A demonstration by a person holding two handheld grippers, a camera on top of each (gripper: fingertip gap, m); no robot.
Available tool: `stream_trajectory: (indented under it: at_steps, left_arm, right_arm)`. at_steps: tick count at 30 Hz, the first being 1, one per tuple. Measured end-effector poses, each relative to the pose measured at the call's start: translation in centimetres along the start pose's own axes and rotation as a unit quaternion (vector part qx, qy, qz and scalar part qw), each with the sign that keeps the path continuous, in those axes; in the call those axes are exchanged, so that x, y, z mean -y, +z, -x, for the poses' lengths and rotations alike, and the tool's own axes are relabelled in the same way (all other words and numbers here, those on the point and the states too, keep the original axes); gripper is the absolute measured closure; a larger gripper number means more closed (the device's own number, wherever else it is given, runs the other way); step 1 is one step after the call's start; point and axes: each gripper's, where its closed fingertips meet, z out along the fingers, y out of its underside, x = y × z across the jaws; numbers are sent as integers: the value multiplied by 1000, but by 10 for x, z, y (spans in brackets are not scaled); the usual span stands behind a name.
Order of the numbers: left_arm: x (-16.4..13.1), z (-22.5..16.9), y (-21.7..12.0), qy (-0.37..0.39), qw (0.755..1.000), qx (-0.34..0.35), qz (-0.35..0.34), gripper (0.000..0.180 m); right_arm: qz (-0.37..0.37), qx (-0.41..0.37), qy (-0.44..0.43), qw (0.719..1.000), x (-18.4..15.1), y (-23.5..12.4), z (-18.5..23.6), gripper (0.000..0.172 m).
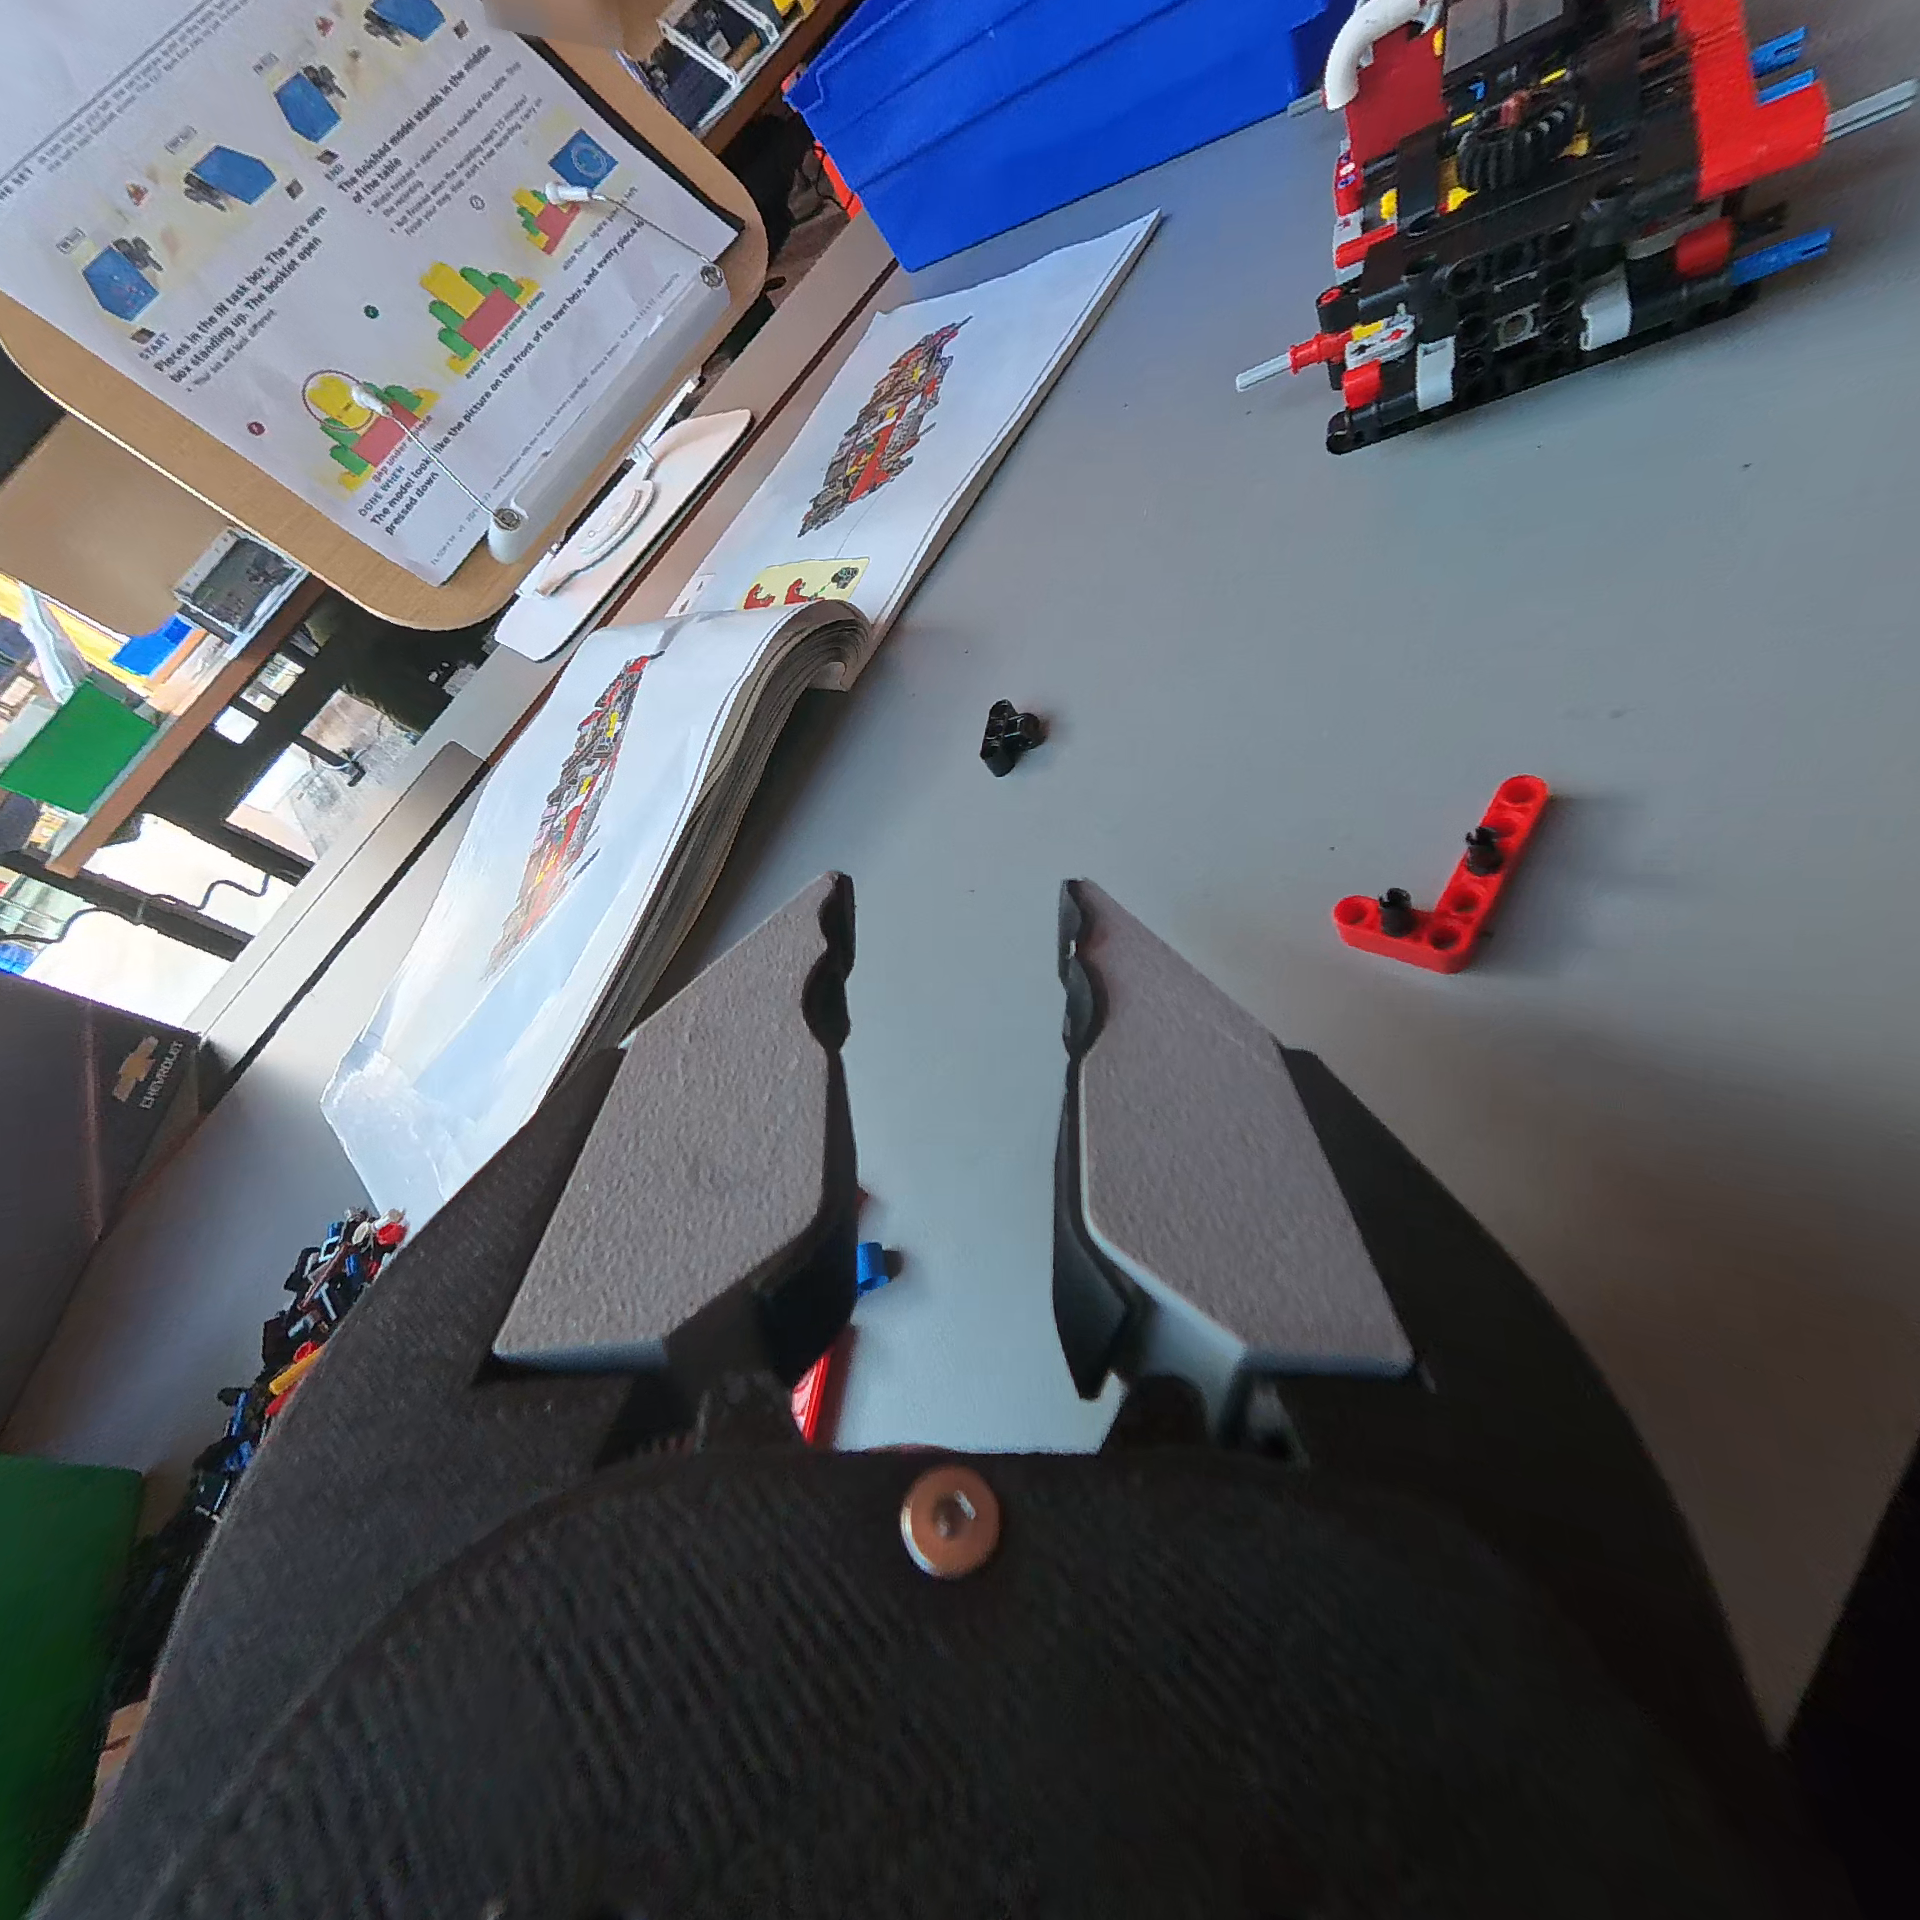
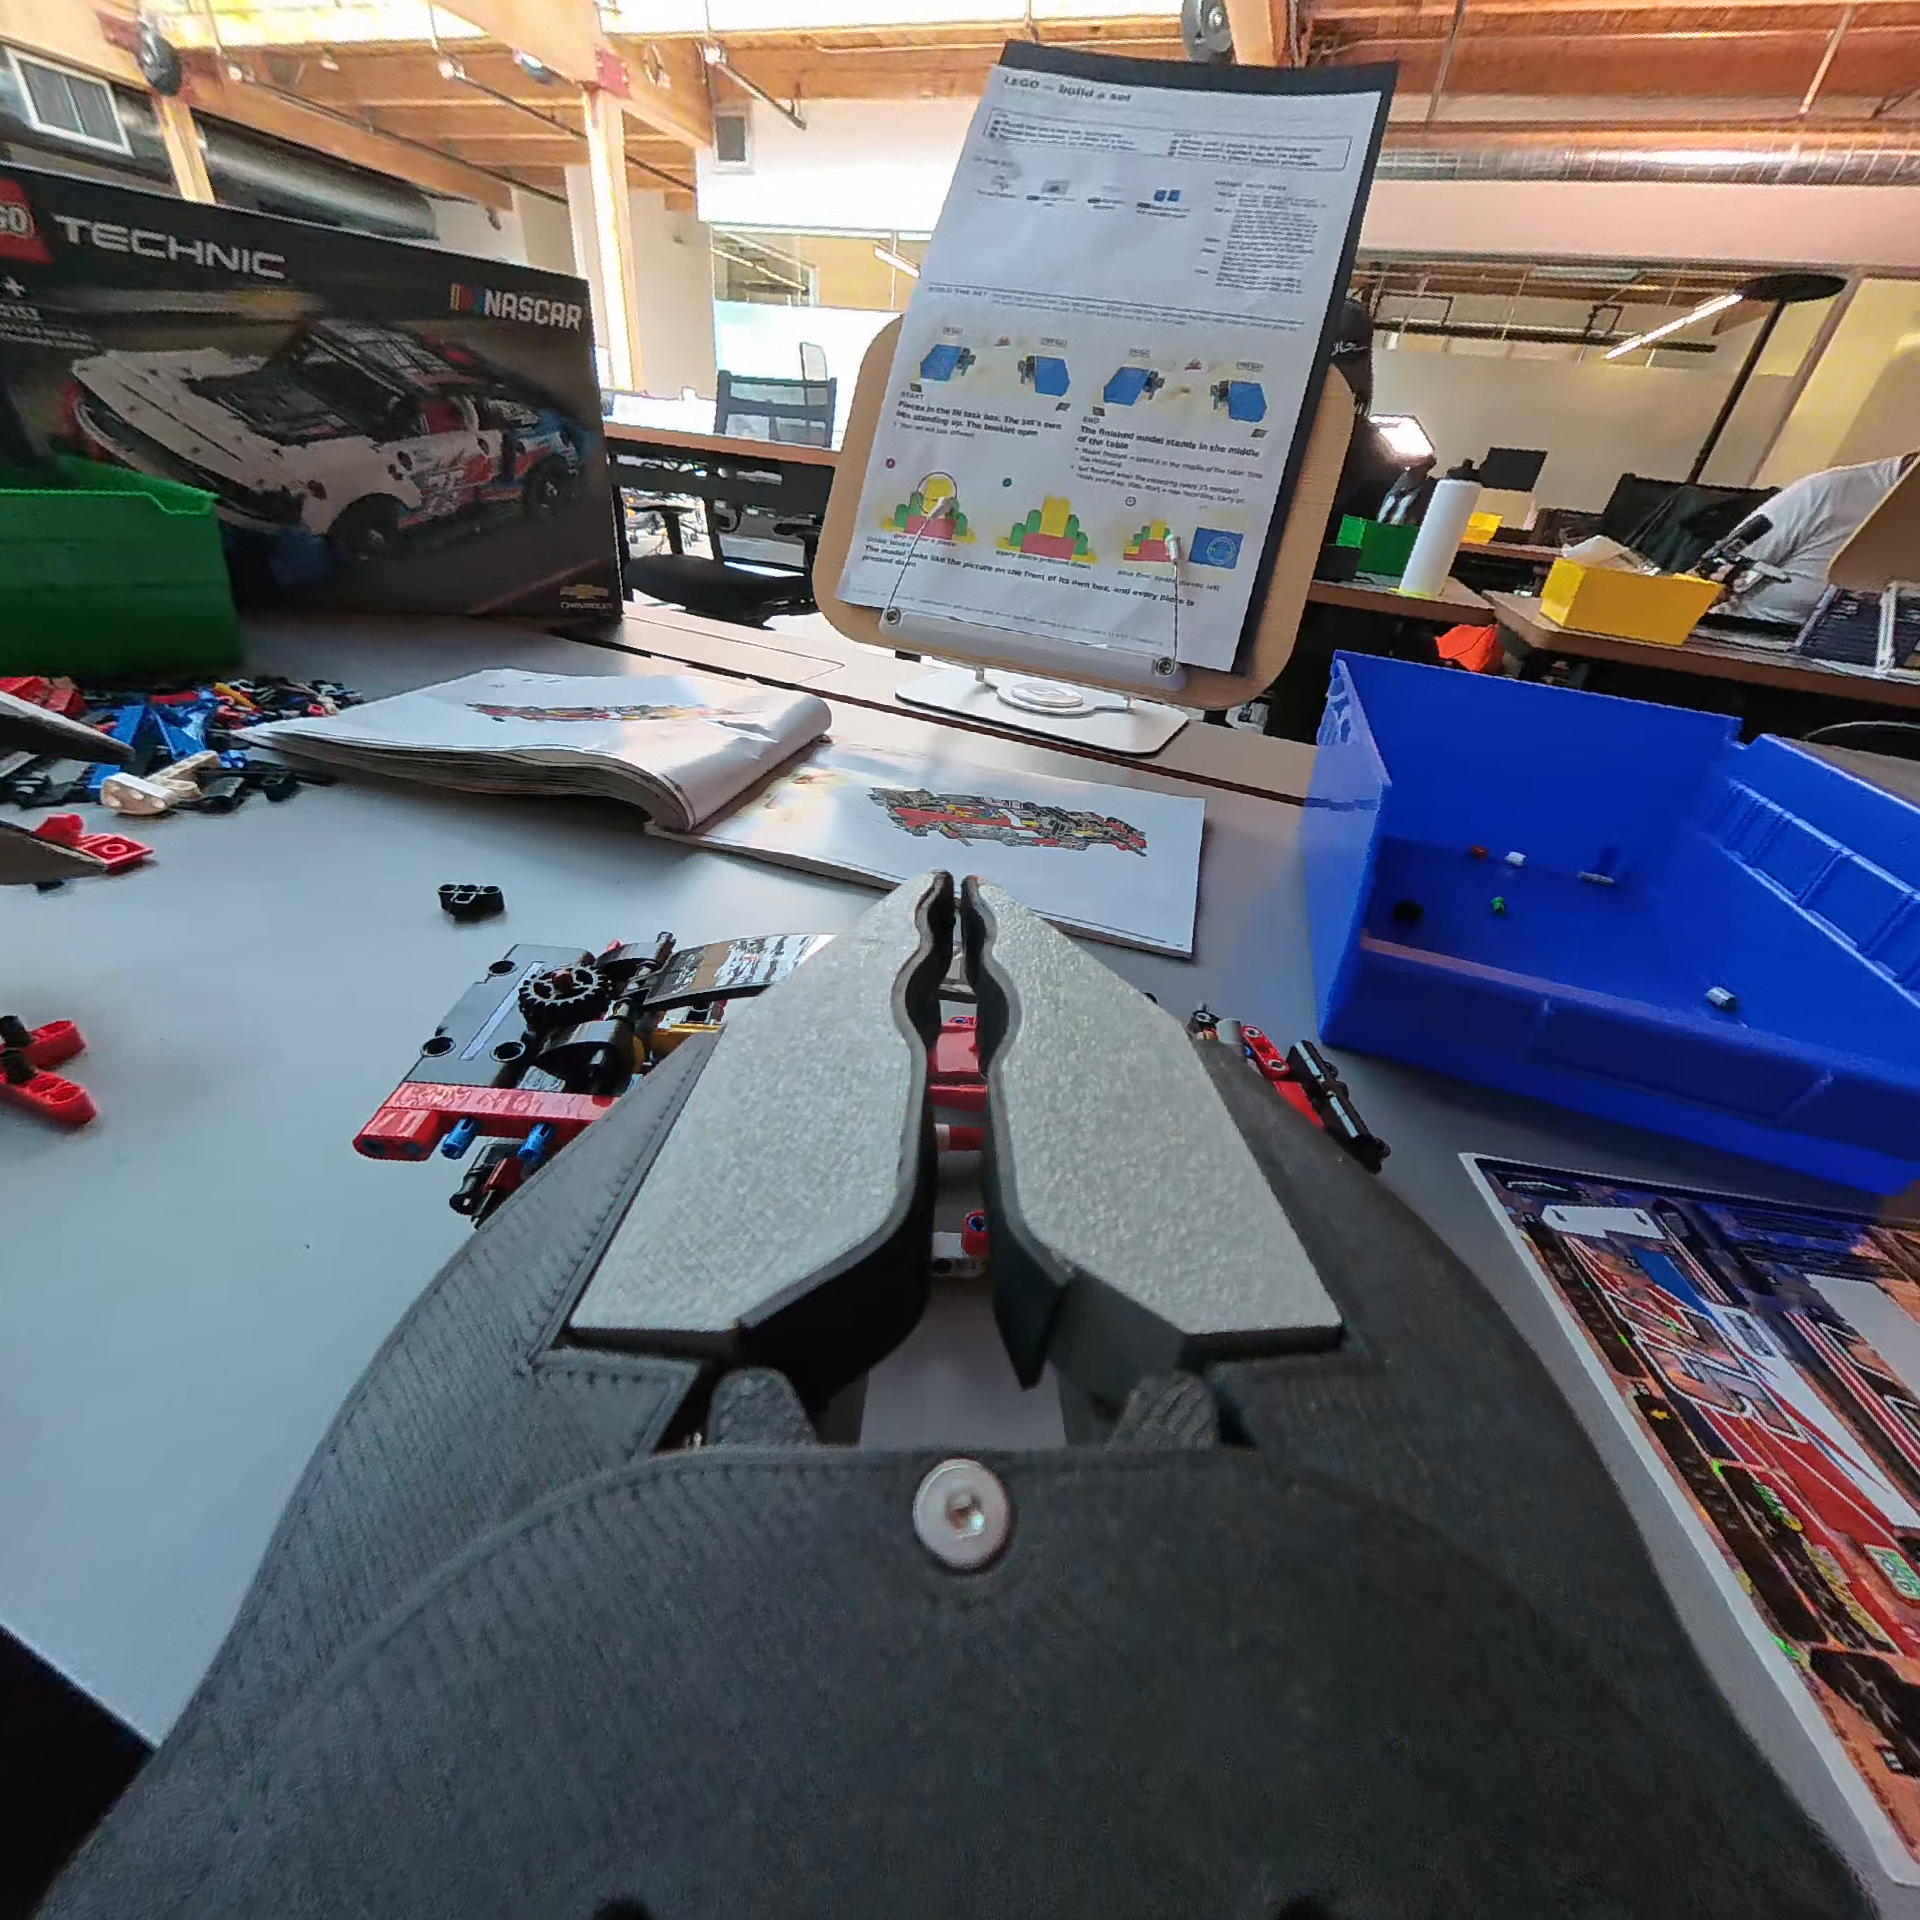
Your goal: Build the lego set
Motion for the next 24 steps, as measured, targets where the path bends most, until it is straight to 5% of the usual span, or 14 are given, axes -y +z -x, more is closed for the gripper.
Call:
stream_trajectory:
  at_steps: [24]
  left_arm:
    - [-2,-2,2,15,1000,4,9,145]
  right_arm:
    - [7,14,-1,1000,-2,2,5,172]
